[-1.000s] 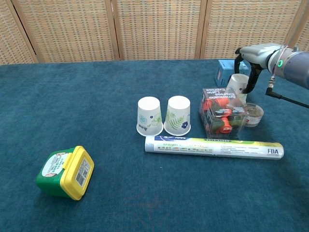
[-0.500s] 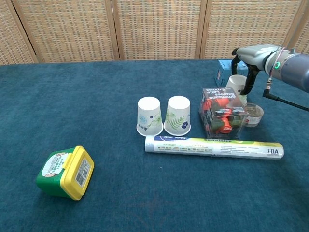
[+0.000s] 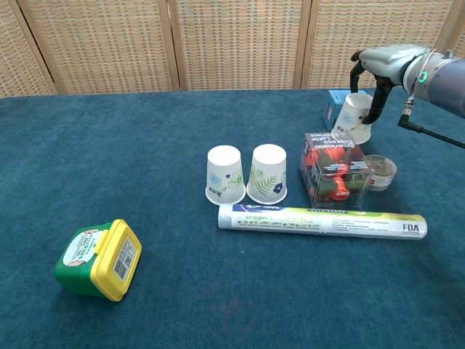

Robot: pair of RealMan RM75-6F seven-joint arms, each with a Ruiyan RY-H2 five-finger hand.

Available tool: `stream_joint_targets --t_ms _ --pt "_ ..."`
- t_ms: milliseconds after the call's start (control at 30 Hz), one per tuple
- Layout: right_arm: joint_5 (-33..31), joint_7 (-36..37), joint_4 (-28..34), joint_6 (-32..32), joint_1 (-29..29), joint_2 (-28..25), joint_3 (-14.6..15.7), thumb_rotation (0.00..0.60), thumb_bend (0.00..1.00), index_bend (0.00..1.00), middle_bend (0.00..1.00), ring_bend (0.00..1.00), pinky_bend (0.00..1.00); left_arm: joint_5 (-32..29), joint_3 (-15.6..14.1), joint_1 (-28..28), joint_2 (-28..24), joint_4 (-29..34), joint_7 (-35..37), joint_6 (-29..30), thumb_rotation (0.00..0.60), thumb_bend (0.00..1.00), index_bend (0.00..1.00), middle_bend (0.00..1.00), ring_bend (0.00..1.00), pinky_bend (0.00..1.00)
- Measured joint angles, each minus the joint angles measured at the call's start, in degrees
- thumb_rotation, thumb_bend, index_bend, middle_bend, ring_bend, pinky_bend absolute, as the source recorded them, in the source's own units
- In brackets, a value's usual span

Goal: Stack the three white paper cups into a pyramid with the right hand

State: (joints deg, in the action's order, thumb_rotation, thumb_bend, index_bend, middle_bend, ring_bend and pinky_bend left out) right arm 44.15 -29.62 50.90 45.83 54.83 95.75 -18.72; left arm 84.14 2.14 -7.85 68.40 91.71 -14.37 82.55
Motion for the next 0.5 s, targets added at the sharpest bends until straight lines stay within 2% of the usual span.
stream_joint_targets --t_ms 267,500 --pt "-0.3 -1.8 5.5 2.5 -0.1 -3.1 -0.9 0.6 0.16 0.52 0.01 0.0 0.0 0.0 0.0 0.0 -0.1 0.0 0.2 -0.1 0.6 0.22 0.0 0.0 0.0 0.0" --pt "-0.2 -4.6 17.0 7.0 -0.5 -7.8 -1.9 0.6 0.16 0.52 0.01 0.0 0.0 0.6 -0.3 0.0 0.0 0.0 0.4 0.0 0.6 0.22 0.0 0.0 0.0 0.0"
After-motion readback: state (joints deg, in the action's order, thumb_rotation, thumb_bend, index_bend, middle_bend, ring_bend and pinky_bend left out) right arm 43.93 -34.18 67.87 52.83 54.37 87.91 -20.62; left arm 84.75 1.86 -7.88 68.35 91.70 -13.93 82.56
